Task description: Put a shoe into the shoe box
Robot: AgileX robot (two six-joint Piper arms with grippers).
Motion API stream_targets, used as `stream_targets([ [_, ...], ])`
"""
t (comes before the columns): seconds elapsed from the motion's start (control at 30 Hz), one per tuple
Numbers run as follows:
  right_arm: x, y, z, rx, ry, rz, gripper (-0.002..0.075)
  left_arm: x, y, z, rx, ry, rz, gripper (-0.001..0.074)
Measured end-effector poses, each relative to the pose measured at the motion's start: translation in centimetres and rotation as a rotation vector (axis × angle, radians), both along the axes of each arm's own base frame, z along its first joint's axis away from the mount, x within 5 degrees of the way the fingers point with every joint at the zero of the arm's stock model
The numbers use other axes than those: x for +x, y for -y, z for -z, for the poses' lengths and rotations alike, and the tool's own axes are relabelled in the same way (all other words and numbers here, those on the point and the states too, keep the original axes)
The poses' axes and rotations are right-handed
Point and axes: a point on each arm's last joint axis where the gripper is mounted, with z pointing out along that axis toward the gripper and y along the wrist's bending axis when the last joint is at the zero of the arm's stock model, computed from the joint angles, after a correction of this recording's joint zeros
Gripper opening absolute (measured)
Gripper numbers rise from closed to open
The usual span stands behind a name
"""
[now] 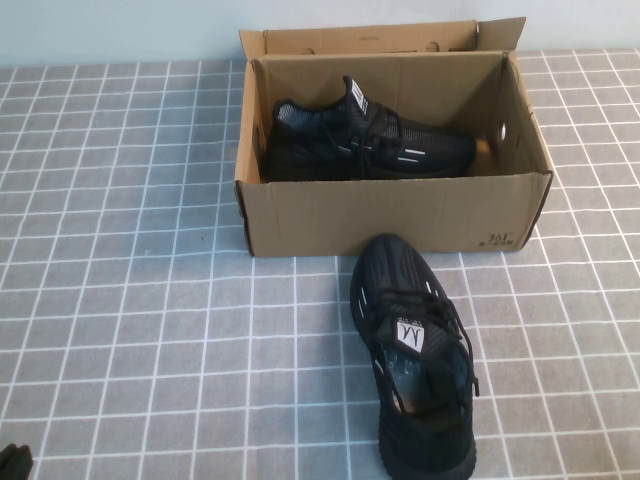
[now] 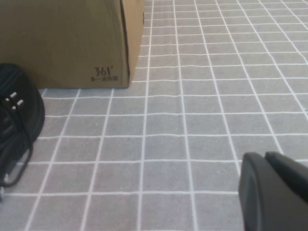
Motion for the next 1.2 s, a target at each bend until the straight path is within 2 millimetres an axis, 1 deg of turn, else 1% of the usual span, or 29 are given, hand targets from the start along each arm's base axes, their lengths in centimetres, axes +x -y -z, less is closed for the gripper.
stream_targets([
  [0.07,0.0,-0.1,-0.1,0.031,0.003,-0.001,-0.0016,0.0,0.0,0.0,0.0,0.0,0.0,-0.0001],
  [0.13,0.0,-0.2,-0.3,0.104,0.016,-0.003,-0.0016,0.0,0.0,0.0,0.0,0.0,0.0,-0.0001],
  [0.27,0.2,-0.5,-1.3,0.392,0.089,0.014,-0.0016,0.0,0.0,0.0,0.0,0.0,0.0,-0.0001],
  [0.33,0.2,-0.4,-1.9,0.558,0.131,0.038,-0.0016,0.0,0.0,0.0,0.0,0.0,0.0,-0.0001],
  [0.4,0.3,-0.2,-2.3,0.677,0.165,0.064,-0.0016,0.0,0.0,0.0,0.0,0.0,0.0,-0.0001],
  [0.5,0.3,0.1,-2.6,0.76,0.195,0.091,-0.0016,0.0,0.0,0.0,0.0,0.0,0.0,-0.0001],
  [0.6,0.3,-0.1,-2.5,0.807,0.178,0.083,-0.0016,0.0,0.0,0.0,0.0,0.0,0.0,-0.0001],
  [0.67,0.2,-0.6,-2.8,0.809,0.142,0.039,-0.0016,0.0,0.0,0.0,0.0,0.0,0.0,-0.0001],
  [0.7,0.0,-0.9,-3.4,0.807,0.121,0.004,-0.0016,0.0,0.0,0.0,0.0,0.0,0.0,-0.0001],
  [0.8,0.0,-2.0,-5.8,0.746,0.008,-0.097,-0.0016,0.0,0.0,0.0,0.0,0.0,0.0,-0.0001],
  [0.9,0.7,-3.1,-8.5,0.617,-0.165,-0.188,-0.0016,0.0,0.0,0.0,0.0,0.0,0.0,-0.0001],
  [0.97,1.6,-3.6,-9.7,0.524,-0.301,-0.241,-0.0016,0.0,0.0,0.0,0.0,0.0,0.0,-0.0001],
  [1.03,2.8,-4.0,-10.8,0.427,-0.432,-0.302,-0.0016,0.0,0.0,0.0,0.0,0.0,0.0,-0.0001],
  [1.07,3.6,-4.1,-11.0,0.394,-0.494,-0.327,-0.0016,0.0,0.0,0.0,0.0,0.0,0.0,-0.0001],
  [1.13,5.3,-4.3,-11.9,0.32,-0.569,-0.382,-0.0016,0.0,0.0,0.0,0.0,0.0,0.0,-0.0001],
  [1.2,7.0,-4.4,-12.8,0.256,-0.604,-0.42,-0.0016,0.0,0.0,0.0,0.0,0.0,0.0,-0.0001],
])
